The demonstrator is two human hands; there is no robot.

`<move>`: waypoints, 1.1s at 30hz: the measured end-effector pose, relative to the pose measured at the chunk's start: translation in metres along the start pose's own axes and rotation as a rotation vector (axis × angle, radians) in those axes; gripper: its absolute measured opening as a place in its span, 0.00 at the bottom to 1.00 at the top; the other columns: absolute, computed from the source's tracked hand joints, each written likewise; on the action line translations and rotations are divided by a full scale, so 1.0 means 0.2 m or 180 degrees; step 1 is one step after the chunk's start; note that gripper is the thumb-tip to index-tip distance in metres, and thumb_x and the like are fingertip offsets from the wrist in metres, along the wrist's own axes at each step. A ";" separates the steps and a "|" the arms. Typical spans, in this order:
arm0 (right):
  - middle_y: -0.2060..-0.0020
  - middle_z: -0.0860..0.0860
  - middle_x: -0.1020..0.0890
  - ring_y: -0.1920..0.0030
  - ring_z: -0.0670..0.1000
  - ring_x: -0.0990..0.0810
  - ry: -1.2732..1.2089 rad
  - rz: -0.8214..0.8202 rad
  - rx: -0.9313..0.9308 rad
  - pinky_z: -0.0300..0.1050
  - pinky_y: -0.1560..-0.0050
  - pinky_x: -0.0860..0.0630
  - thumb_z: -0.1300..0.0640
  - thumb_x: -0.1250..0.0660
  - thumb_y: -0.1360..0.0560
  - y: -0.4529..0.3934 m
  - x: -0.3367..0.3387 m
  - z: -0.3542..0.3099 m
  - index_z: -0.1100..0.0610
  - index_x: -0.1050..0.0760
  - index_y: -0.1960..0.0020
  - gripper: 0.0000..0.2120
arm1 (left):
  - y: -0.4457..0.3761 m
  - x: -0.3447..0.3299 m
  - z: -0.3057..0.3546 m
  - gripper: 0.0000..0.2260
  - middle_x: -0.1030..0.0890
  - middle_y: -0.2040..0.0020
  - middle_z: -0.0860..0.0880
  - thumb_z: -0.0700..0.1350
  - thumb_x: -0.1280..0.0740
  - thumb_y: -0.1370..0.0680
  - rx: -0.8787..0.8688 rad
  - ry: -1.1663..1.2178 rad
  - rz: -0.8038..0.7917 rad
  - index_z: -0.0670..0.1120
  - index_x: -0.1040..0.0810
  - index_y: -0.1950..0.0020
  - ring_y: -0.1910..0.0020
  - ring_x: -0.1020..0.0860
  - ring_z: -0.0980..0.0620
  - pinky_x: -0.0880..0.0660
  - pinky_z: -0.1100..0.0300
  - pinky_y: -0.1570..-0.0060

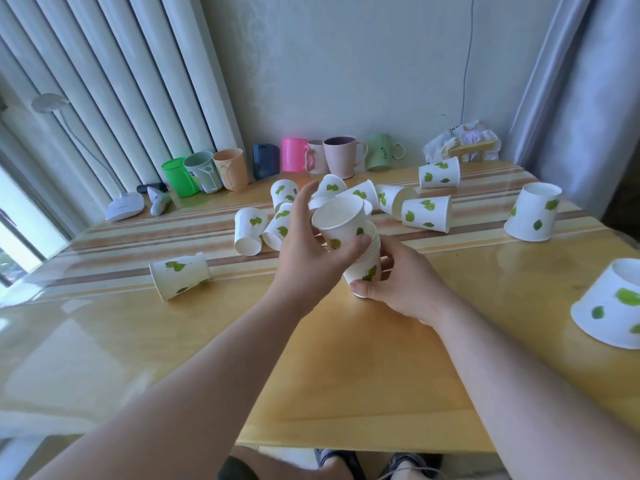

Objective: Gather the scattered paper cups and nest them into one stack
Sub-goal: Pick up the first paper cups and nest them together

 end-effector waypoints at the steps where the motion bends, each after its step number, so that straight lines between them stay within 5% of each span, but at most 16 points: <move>1: 0.46 0.30 0.16 0.50 0.36 0.15 0.0000 0.0012 0.0002 0.42 0.52 0.19 0.37 0.19 0.42 0.00 0.00 0.00 0.31 0.24 0.36 0.35 | 0.01 0.01 -0.02 0.42 0.18 0.39 0.62 0.62 0.17 0.33 0.0021 -0.0049 0.0002 0.81 0.41 0.29 0.43 0.17 0.61 0.21 0.64 0.45; 6: 0.47 0.28 0.18 0.50 0.34 0.16 -0.0014 0.0024 -0.0025 0.41 0.53 0.21 0.37 0.19 0.42 0.01 0.01 -0.01 0.32 0.24 0.38 0.33 | 0.06 0.17 -0.08 0.44 0.23 0.33 0.61 0.69 0.21 0.34 -0.0088 -0.0690 -0.0132 0.75 0.40 0.23 0.32 0.25 0.65 0.29 0.69 0.38; 10: 0.48 0.27 0.18 0.50 0.34 0.16 0.0027 0.0001 -0.0031 0.40 0.54 0.22 0.36 0.21 0.43 0.00 0.00 -0.01 0.34 0.24 0.38 0.34 | 0.05 0.53 -0.20 0.33 0.26 0.25 0.49 0.65 0.29 0.27 -0.0223 -0.2314 0.0117 0.59 0.28 0.23 0.24 0.32 0.44 0.33 0.43 0.26; 15: 0.50 0.26 0.18 0.52 0.34 0.16 0.0037 0.0011 -0.0019 0.39 0.55 0.22 0.36 0.21 0.43 0.00 0.00 -0.01 0.32 0.25 0.38 0.34 | 0.03 1.00 -0.55 0.41 0.38 0.17 0.43 0.60 0.24 0.26 0.1096 -0.3382 0.0131 0.60 0.39 0.16 0.17 0.44 0.37 0.42 0.32 0.21; 18: 0.50 0.26 0.17 0.52 0.35 0.16 0.0034 0.0007 -0.0015 0.38 0.56 0.22 0.36 0.21 0.43 0.00 0.00 -0.01 0.28 0.26 0.43 0.29 | 0.07 1.11 -0.69 0.45 0.39 0.17 0.41 0.54 0.24 0.25 0.1588 -0.3114 0.0021 0.59 0.45 0.13 0.18 0.43 0.34 0.39 0.33 0.22; 21: 0.50 0.27 0.16 0.52 0.35 0.16 0.0032 0.0033 -0.0019 0.39 0.55 0.22 0.36 0.21 0.42 0.00 0.01 -0.01 0.24 0.26 0.46 0.28 | 0.06 1.07 -0.67 0.40 0.29 0.25 0.37 0.43 0.25 0.25 0.1373 -0.3053 0.0066 0.57 0.39 0.17 0.27 0.33 0.31 0.32 0.34 0.28; 27: 0.49 0.26 0.17 0.51 0.34 0.16 0.0035 0.0042 -0.0006 0.34 0.57 0.24 0.37 0.20 0.42 0.00 0.01 -0.02 0.17 0.28 0.49 0.28 | 0.08 0.75 -0.41 0.30 0.19 0.42 0.51 0.64 0.22 0.31 0.1036 -0.1536 0.0171 0.63 0.34 0.38 0.55 0.19 0.49 0.24 0.54 0.64; 30: 0.49 0.26 0.17 0.50 0.33 0.17 0.0015 0.0045 -0.0027 0.34 0.57 0.24 0.36 0.20 0.42 0.00 0.01 -0.02 0.23 0.26 0.46 0.27 | 0.03 0.58 -0.16 0.26 0.16 0.47 0.48 0.69 0.24 0.36 0.0806 -0.0356 0.0216 0.63 0.27 0.44 0.60 0.16 0.51 0.22 0.57 0.66; 33: 0.50 0.27 0.17 0.51 0.33 0.17 0.0027 0.0045 -0.0046 0.39 0.56 0.23 0.36 0.21 0.42 0.00 0.01 -0.02 0.27 0.26 0.43 0.30 | -0.06 0.41 0.07 0.21 0.14 0.51 0.57 0.63 0.20 0.35 0.0433 0.0269 0.0062 0.64 0.22 0.47 0.53 0.12 0.46 0.16 0.52 0.61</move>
Point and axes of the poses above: each hand's wrist, its own y-axis away from the middle knuckle, its own x-axis out of the back of the hand, z = x × y, the point moved 10 cm from there along -y, towards the middle knuckle
